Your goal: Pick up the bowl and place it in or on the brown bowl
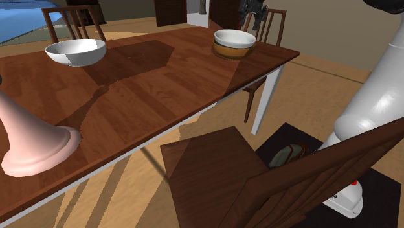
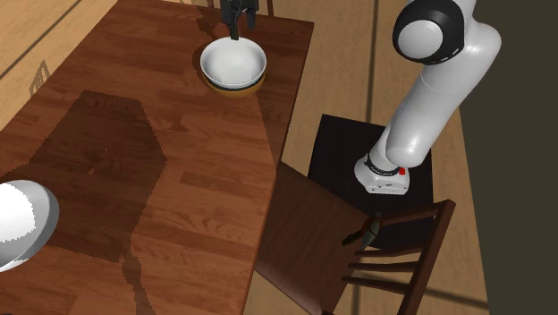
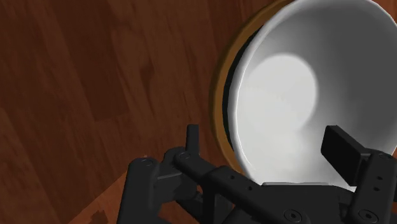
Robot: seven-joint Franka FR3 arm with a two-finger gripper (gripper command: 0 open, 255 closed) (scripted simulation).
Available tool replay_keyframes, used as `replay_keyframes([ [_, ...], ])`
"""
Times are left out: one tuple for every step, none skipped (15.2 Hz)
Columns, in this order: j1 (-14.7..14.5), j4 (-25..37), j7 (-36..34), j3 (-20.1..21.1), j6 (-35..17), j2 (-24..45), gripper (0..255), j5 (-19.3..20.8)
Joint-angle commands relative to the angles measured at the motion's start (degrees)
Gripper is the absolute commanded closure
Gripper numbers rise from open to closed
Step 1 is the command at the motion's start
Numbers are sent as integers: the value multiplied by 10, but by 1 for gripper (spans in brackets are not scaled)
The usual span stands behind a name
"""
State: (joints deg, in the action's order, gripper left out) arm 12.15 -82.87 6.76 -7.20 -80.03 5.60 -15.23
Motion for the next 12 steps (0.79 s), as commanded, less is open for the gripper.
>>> replay_keyframes([
  [3,34,-1,-2,23,11,0,-2],
  [7,69,-2,-4,47,24,0,-5],
  [11,108,-3,-7,72,38,0,-8],
  [15,142,-4,-8,93,52,0,-11],
  [16,142,-4,-8,93,52,0,-11],
  [16,142,-4,-8,93,52,0,-11],
  [16,142,-4,-8,93,52,0,-11],
  [16,142,-4,-8,93,52,0,-11],
  [16,142,-4,-8,93,52,0,-11],
  [16,142,-4,-8,93,52,0,-11],
  [16,142,-4,-8,93,52,0,-11],
  [16,142,-4,-8,93,52,0,-11],
])
